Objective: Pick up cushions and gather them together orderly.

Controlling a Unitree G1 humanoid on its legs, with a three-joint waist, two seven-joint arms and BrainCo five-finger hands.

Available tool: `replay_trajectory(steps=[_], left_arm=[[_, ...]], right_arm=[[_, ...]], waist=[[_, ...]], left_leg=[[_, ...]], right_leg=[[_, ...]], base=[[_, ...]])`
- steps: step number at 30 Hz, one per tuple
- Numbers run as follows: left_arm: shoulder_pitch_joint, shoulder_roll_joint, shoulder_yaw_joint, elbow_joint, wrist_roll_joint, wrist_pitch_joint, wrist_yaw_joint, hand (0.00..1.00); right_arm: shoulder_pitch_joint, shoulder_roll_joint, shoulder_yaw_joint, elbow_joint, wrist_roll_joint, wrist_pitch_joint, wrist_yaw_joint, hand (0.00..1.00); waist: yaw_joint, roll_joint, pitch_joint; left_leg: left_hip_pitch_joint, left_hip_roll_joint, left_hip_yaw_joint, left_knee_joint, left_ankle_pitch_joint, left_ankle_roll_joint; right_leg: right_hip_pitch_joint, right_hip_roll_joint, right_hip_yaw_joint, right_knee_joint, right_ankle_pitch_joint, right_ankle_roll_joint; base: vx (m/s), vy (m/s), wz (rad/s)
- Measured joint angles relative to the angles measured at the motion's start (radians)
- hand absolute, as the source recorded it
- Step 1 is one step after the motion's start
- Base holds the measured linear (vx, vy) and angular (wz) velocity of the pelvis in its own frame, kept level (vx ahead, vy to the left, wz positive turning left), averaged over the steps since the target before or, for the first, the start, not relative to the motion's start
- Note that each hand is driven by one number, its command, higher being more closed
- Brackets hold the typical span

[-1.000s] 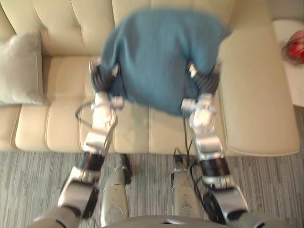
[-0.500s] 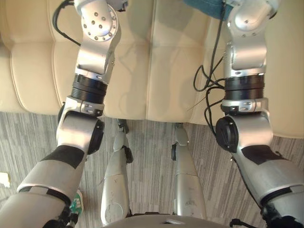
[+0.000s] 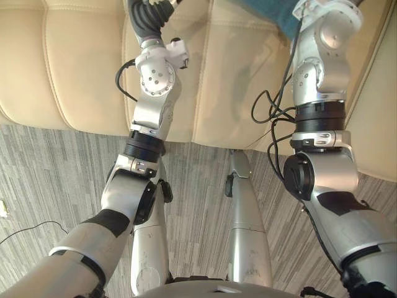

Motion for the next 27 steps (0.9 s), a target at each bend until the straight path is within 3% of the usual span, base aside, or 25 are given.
replay_trajectory(steps=[7,13,19,22,24,27], left_arm=[[-0.001,0.044,0.012,0.017,-0.069,-0.001,-0.024,0.00],[0.045,0.145,0.023,0.002,-0.070,-0.002,-0.048,0.00],[0.337,0.268,0.083,-0.214,-0.068,-0.014,-0.102,0.00],[0.592,0.262,0.137,-0.307,-0.069,-0.024,-0.155,0.00],[0.672,0.254,0.159,-0.324,-0.069,-0.029,-0.168,0.00],[0.884,0.173,0.235,-0.351,-0.069,-0.035,-0.216,0.00]], right_arm=[[0.041,0.000,-0.027,0.000,0.077,-0.027,0.021,0.00],[0.180,-0.011,-0.099,-0.070,0.095,-0.051,0.031,0.00],[0.545,-0.055,-0.163,-0.334,0.073,-0.065,0.093,0.00],[0.837,-0.030,-0.198,-0.480,0.031,-0.069,0.127,0.00],[0.912,-0.016,-0.200,-0.513,0.003,-0.068,0.144,0.00],[1.099,0.060,-0.188,-0.591,-0.085,-0.075,0.211,0.00]], waist=[[-0.005,-0.001,0.001],[-0.009,-0.011,0.007],[-0.011,-0.022,0.013],[-0.015,-0.028,0.016],[-0.015,-0.036,0.015],[-0.013,-0.054,0.003]], left_leg=[[0.021,0.008,0.012,0.021,-0.012,-0.004],[0.061,0.017,0.009,0.092,-0.056,0.004],[0.158,0.028,-0.002,0.191,-0.142,0.010],[0.255,0.031,-0.025,0.238,-0.190,-0.002],[0.286,0.033,-0.027,0.258,-0.209,-0.002],[0.355,0.042,-0.038,0.327,-0.281,-0.001]], right_leg=[[-0.005,0.008,0.010,0.055,-0.030,-0.009],[0.064,0.011,0.010,0.063,-0.040,-0.010],[0.202,0.010,-0.002,0.080,-0.083,-0.008],[0.325,0.002,-0.029,0.101,-0.130,-0.010],[0.364,0.002,-0.031,0.104,-0.142,-0.011],[0.466,0.002,-0.044,0.108,-0.176,-0.009]], base=[[-0.02,-0.060,-0.03],[-0.06,-0.072,-0.01],[-0.01,-0.055,0.01],[0.07,-0.050,0.16],[0.06,-0.024,0.03],[0.07,0.000,0.00]])
